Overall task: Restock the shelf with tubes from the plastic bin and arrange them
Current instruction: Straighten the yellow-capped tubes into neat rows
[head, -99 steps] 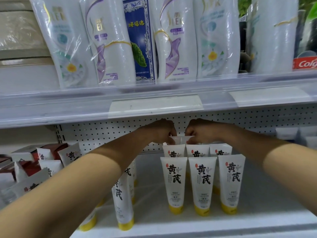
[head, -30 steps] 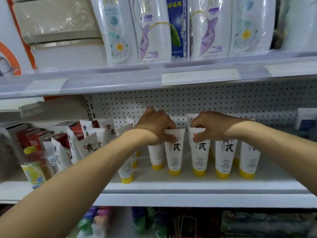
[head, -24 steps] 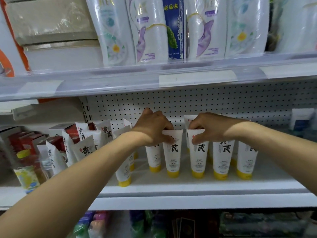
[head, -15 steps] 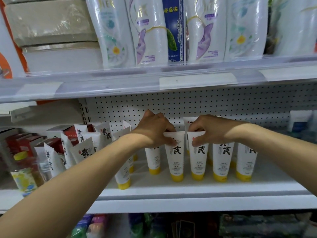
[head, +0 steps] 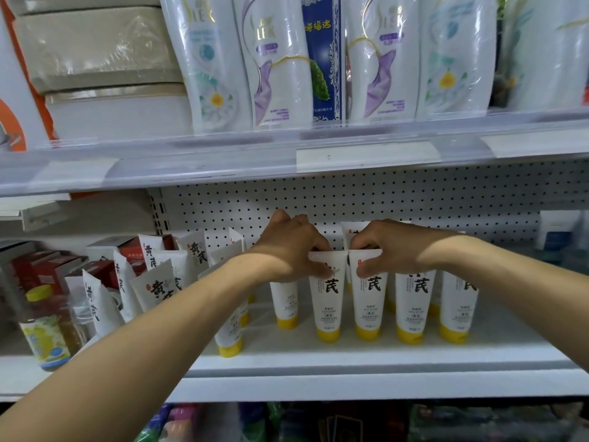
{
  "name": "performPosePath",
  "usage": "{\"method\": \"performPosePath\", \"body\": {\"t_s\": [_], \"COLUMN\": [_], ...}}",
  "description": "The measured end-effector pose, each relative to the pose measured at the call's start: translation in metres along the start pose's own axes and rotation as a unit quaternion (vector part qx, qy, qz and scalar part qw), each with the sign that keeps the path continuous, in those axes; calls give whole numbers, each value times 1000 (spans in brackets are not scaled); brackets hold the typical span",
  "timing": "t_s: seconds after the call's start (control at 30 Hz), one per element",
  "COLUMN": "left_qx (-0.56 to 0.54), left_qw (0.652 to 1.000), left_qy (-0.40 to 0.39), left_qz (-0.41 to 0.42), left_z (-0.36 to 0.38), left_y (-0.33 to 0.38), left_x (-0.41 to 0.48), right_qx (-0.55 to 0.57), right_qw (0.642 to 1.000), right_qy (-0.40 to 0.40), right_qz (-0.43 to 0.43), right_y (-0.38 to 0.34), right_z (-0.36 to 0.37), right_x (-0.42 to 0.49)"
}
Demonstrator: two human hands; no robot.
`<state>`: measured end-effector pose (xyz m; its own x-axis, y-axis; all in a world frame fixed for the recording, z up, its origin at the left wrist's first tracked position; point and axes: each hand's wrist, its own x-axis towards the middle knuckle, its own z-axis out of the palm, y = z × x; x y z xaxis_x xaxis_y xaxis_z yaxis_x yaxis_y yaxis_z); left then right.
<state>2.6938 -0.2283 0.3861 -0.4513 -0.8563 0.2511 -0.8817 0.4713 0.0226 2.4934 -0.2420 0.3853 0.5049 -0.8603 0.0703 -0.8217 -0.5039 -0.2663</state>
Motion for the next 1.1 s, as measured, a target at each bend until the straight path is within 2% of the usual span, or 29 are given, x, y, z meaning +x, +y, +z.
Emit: {"method": "performPosePath", "body": {"t_s": [0.43, 0.57, 0.67, 0.77, 0.87, 0.93, 1.1], "left_qx": [3, 6, -37, -95, -33, 17, 37], "left_qw": [1000, 1000, 997, 990, 995, 993, 991], "left_qy": [-9, -14, 57, 94, 12, -41, -76], "left_qz": [-15, 8, 21, -44, -90, -110, -102], "left_z": [0, -3, -16, -33, -37, -32, -19], "left_y": [-3, -4, -16, -35, -44, -42, -43], "left_x": [4, 4, 6, 5, 1, -1, 5], "right_qx": [1, -1, 38, 75, 53, 37, -61], "right_qw": [1000, 1000, 999, 993, 992, 994, 996], "right_qy": [-10, -1, 29, 95, 118, 100, 41], "right_qz": [-8, -11, -20, -9, 3, 13, 57], "right_y": [-1, 0, -2, 0, 6, 8, 14], "right_z": [0, -1, -9, -23, -29, -27, -20], "right_x": [-1, 2, 1, 1, 6, 13, 32]}}
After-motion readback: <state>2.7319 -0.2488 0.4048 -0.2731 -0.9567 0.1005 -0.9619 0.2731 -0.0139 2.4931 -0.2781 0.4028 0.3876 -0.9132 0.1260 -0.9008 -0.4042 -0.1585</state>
